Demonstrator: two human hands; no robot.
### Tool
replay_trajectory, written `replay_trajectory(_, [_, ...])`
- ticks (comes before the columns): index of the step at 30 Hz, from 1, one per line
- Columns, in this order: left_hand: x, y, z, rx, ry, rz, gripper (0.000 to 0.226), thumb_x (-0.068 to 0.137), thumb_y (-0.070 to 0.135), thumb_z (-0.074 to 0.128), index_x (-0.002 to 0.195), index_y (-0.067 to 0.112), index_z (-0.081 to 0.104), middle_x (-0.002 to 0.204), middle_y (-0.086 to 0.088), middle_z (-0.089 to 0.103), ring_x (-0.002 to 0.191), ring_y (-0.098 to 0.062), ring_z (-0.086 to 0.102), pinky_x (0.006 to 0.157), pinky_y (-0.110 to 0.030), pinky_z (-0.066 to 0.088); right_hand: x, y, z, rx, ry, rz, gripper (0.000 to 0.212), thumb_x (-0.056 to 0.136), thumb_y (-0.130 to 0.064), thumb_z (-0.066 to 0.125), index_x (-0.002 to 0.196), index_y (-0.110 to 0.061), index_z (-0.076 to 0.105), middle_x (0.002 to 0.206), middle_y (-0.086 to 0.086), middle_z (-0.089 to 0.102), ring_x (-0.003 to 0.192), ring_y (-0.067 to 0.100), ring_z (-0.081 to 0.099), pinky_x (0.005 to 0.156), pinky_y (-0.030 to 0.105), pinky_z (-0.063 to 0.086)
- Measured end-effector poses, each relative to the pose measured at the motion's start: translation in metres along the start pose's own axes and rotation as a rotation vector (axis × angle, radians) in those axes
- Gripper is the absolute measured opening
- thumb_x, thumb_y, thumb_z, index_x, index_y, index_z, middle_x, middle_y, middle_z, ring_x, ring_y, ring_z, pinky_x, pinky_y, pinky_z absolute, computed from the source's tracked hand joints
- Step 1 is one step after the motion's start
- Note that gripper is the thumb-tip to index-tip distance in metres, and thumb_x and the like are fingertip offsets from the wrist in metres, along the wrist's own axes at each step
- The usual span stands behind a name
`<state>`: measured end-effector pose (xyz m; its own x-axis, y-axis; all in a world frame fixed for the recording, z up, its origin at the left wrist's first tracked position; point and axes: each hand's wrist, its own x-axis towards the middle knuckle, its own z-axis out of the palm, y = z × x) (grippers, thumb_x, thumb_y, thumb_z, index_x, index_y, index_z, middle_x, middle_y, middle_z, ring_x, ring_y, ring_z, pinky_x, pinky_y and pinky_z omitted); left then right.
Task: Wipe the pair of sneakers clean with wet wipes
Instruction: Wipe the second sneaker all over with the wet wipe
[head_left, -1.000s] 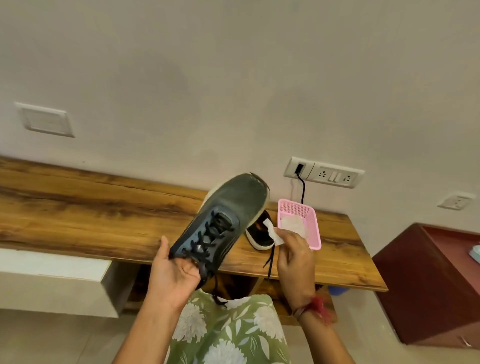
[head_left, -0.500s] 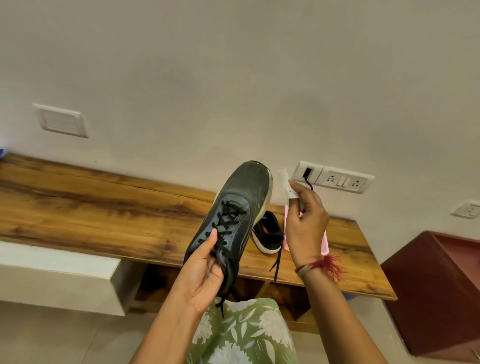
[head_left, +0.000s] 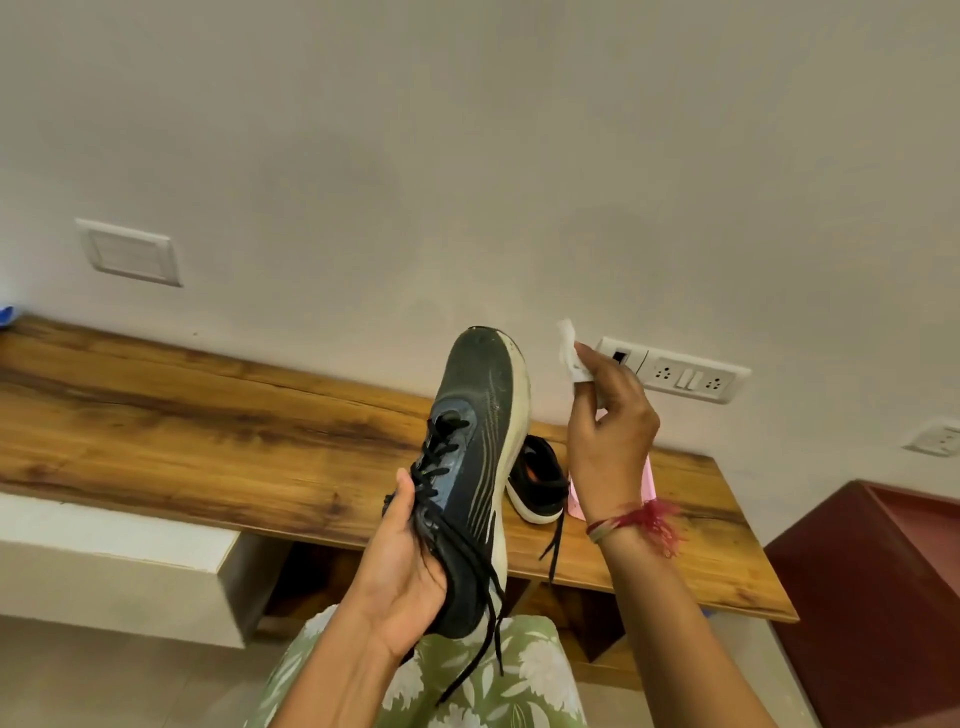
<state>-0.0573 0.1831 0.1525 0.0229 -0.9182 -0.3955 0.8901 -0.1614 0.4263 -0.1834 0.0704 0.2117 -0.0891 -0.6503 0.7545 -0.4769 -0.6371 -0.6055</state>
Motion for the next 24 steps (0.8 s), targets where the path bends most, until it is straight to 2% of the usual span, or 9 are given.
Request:
replay_trajectory(2, [0.0, 0.001, -0.002, -0.032, 0.009, -0.009, 0.058, 0.093, 0.05, 0.039, 0.116, 0.004, 0.065, 0.113, -0.02, 0.068, 0.095, -0.027, 0.069, 0.091, -0.038, 0.053, 0.01, -0.004, 0.001, 0.002, -0.014, 0.009, 0.031, 0.088, 0.001, 0.056, 0.114, -0.013, 0.066, 0.106, -0.008, 0.062, 0.099, 0.01, 0.06, 0.082, 0.032, 0.053])
replay_trajectory(4, [0.001, -0.001, -0.003, -0.043, 0.022, -0.024, 0.06, 0.093, 0.051, 0.039, 0.119, 0.004, 0.064, 0.115, -0.021, 0.067, 0.102, -0.029, 0.065, 0.098, -0.041, 0.048, 0.016, -0.007, 0.007, -0.025, -0.129, -0.005, 0.034, 0.087, 0.002, 0.058, 0.116, -0.013, 0.065, 0.11, -0.003, 0.066, 0.101, 0.012, 0.061, 0.088, 0.027, 0.051])
replay_trajectory(7, [0.002, -0.005, 0.0, -0.036, 0.031, -0.032, 0.06, 0.093, 0.052, 0.04, 0.119, 0.003, 0.064, 0.114, -0.022, 0.067, 0.103, -0.031, 0.062, 0.1, -0.042, 0.042, 0.015, -0.009, 0.023, -0.178, -0.313, -0.071, 0.032, 0.085, 0.003, 0.057, 0.112, -0.011, 0.068, 0.112, 0.004, 0.068, 0.104, 0.021, 0.061, 0.093, 0.033, 0.048])
replay_trajectory(9, [0.002, -0.007, 0.002, -0.028, 0.028, -0.035, 0.06, 0.093, 0.052, 0.041, 0.118, 0.003, 0.065, 0.111, -0.022, 0.068, 0.1, -0.031, 0.063, 0.098, -0.043, 0.044, 0.013, -0.007, 0.032, -0.302, -0.391, -0.113, 0.032, 0.086, 0.003, 0.054, 0.113, -0.009, 0.067, 0.113, 0.007, 0.067, 0.105, 0.027, 0.057, 0.091, 0.037, 0.047])
replay_trajectory(12, [0.002, -0.008, 0.001, -0.038, 0.023, -0.038, 0.059, 0.092, 0.052, 0.041, 0.116, 0.003, 0.066, 0.111, -0.022, 0.068, 0.097, -0.031, 0.065, 0.096, -0.044, 0.045, 0.011, -0.005, 0.035, -0.345, -0.421, -0.12, 0.033, 0.087, 0.004, 0.052, 0.114, -0.007, 0.066, 0.111, 0.01, 0.066, 0.103, 0.03, 0.055, 0.085, 0.037, 0.045])
replay_trajectory(18, [0.004, -0.015, -0.004, -0.102, 0.033, -0.068, 0.058, 0.092, 0.051, 0.045, 0.12, 0.004, 0.063, 0.113, -0.023, 0.067, 0.102, -0.035, 0.062, 0.098, -0.048, 0.043, -0.003, -0.002, 0.027, -0.462, -0.551, -0.092, 0.041, 0.088, 0.005, 0.047, 0.125, -0.01, 0.057, 0.11, 0.011, 0.056, 0.102, 0.028, 0.046, 0.081, 0.037, 0.043])
replay_trajectory(21, [0.003, -0.016, 0.001, -0.19, 0.039, -0.07, 0.056, 0.093, 0.048, 0.045, 0.122, 0.003, 0.062, 0.116, -0.023, 0.066, 0.105, -0.034, 0.061, 0.094, -0.046, 0.044, -0.027, -0.006, 0.022, -0.469, -0.556, -0.128, 0.042, 0.083, 0.009, 0.053, 0.121, -0.008, 0.06, 0.108, 0.01, 0.058, 0.098, 0.027, 0.049, 0.077, 0.037, 0.047])
replay_trajectory(24, [0.005, -0.016, 0.001, -0.256, 0.03, -0.075, 0.056, 0.094, 0.047, 0.044, 0.124, 0.003, 0.061, 0.119, -0.022, 0.065, 0.106, -0.032, 0.062, 0.091, -0.044, 0.046, -0.05, -0.004, 0.015, -0.511, -0.544, -0.145, 0.048, 0.068, 0.014, 0.066, 0.112, -0.005, 0.065, 0.1, 0.011, 0.062, 0.086, 0.029, 0.057, 0.066, 0.037, 0.053])
